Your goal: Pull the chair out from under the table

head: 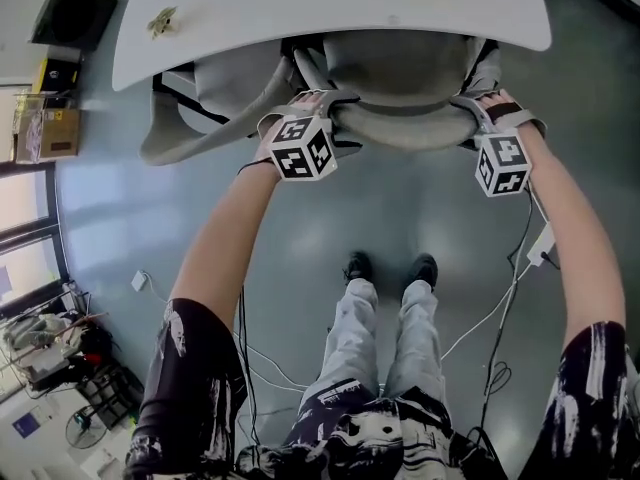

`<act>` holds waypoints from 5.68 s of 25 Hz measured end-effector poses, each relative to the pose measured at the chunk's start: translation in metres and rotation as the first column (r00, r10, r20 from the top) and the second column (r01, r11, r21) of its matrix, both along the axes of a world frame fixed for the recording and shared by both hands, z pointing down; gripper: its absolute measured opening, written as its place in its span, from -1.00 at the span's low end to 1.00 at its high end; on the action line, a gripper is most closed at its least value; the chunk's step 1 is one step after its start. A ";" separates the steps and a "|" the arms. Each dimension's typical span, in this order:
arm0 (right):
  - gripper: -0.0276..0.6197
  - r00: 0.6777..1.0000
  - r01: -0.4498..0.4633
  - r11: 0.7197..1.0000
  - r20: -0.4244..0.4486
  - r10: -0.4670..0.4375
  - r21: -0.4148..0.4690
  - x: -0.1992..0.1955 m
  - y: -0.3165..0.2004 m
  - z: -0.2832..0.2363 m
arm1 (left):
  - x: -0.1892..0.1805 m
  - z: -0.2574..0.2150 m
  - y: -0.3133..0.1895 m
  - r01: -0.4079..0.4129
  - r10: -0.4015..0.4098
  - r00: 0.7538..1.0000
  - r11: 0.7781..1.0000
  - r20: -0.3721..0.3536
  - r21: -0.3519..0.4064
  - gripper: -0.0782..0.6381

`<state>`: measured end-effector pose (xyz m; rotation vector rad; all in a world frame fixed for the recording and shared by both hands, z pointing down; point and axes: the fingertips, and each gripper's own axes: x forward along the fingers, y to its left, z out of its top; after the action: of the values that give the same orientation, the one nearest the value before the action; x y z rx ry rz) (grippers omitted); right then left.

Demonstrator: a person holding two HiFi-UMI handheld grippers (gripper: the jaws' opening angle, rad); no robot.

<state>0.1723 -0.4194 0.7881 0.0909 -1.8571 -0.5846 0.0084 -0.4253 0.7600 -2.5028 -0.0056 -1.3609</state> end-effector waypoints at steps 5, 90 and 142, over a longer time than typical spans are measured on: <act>-0.55 0.997 0.073 0.996 -0.022 -0.074 -0.054 -0.006 0.002 0.010 | 0.002 0.017 -0.008 -0.087 0.082 0.994 0.994 0.074 0.067 -0.33; -0.20 0.374 -0.573 0.766 0.739 0.560 -0.291 -0.035 0.244 -0.375 | -0.090 -0.330 0.220 0.597 -0.545 0.540 0.785 -0.641 -0.165 -0.54; -0.91 0.023 -0.672 0.665 0.888 0.458 -0.326 -0.057 0.149 -0.495 | -0.005 -0.476 0.144 0.579 -0.441 0.326 0.792 -0.836 -0.192 -0.77</act>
<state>0.1149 -0.2699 0.2926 1.6429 -2.5814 -0.0102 0.0030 -0.2809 0.2841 -2.8504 1.1588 -0.0160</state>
